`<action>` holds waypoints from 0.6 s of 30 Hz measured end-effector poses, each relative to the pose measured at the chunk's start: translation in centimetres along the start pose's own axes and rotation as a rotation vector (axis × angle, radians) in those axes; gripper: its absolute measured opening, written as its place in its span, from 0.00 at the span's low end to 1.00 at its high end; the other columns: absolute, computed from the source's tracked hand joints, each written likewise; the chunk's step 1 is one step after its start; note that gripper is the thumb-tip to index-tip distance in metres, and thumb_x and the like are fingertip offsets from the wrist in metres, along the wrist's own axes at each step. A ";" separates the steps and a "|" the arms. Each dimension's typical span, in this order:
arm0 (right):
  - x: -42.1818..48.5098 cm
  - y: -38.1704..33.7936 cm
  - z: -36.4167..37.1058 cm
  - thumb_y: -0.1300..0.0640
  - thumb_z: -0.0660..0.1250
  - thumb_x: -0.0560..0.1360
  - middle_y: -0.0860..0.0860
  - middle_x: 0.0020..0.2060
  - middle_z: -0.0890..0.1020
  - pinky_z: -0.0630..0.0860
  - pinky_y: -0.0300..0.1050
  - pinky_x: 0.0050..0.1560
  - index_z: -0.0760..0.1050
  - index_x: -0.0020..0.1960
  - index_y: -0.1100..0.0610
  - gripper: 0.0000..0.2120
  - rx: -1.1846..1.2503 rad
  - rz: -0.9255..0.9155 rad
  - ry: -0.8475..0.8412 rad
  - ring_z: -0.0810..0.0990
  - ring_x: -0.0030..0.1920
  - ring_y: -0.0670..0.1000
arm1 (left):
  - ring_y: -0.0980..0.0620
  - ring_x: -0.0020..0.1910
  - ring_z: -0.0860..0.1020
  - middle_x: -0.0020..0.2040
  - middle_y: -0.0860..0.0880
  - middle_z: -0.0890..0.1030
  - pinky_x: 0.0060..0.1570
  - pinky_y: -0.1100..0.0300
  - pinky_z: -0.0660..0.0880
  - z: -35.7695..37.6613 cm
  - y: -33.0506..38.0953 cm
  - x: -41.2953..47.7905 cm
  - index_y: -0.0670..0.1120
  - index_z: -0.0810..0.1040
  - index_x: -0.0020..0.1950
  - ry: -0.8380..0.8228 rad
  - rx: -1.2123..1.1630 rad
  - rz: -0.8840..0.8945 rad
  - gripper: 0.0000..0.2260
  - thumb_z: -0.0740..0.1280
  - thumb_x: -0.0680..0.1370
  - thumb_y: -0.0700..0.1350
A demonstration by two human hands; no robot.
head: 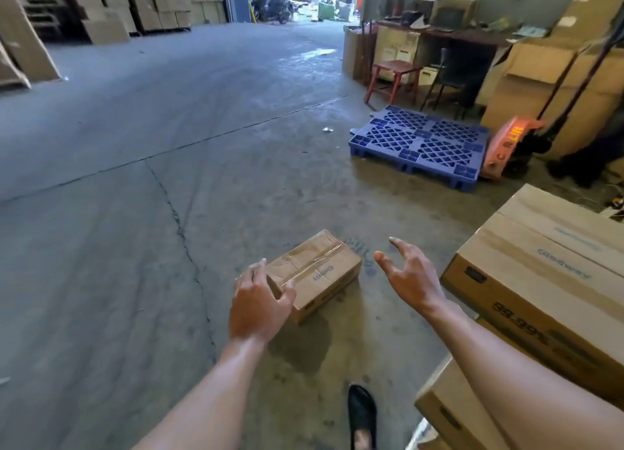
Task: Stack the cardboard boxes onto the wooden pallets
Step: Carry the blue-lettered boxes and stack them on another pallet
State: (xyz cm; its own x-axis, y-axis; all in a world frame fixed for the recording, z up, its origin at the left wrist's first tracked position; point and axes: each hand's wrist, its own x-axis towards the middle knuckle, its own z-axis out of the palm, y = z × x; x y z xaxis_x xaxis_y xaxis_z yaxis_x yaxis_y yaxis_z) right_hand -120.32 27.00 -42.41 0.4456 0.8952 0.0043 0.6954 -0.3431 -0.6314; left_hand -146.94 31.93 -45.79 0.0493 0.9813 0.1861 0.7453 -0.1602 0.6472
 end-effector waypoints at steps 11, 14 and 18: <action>26.8 10.8 8.3 0.38 0.64 0.79 0.55 0.74 0.71 0.65 0.52 0.73 0.66 0.78 0.52 0.32 -0.097 0.032 -0.377 0.68 0.74 0.55 | 0.41 0.67 0.75 0.69 0.39 0.76 0.65 0.51 0.72 18.8 0.0 14.6 0.40 0.73 0.73 -0.005 0.065 -0.371 0.31 0.75 0.75 0.53; 33.3 13.8 11.4 0.37 0.64 0.78 0.55 0.75 0.70 0.63 0.52 0.74 0.66 0.78 0.52 0.33 -0.143 0.066 -0.448 0.67 0.75 0.55 | 0.41 0.67 0.76 0.69 0.39 0.77 0.64 0.51 0.72 23.8 -1.5 17.6 0.39 0.73 0.72 -0.024 0.087 -0.446 0.31 0.76 0.74 0.53; 40.0 18.1 17.1 0.36 0.64 0.78 0.53 0.75 0.69 0.63 0.52 0.74 0.64 0.79 0.50 0.34 -0.203 0.082 -0.524 0.67 0.75 0.54 | 0.40 0.66 0.76 0.68 0.39 0.77 0.64 0.49 0.73 31.4 -6.0 20.0 0.39 0.74 0.72 -0.063 0.091 -0.516 0.33 0.78 0.72 0.53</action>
State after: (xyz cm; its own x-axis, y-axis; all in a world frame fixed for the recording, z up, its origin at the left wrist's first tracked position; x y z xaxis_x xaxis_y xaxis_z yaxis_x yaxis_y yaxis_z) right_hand -99.52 61.46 -66.92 0.1995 0.8670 -0.4567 0.7878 -0.4191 -0.4515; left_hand -129.54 55.81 -69.15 -0.3019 0.9350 -0.1862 0.7375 0.3529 0.5759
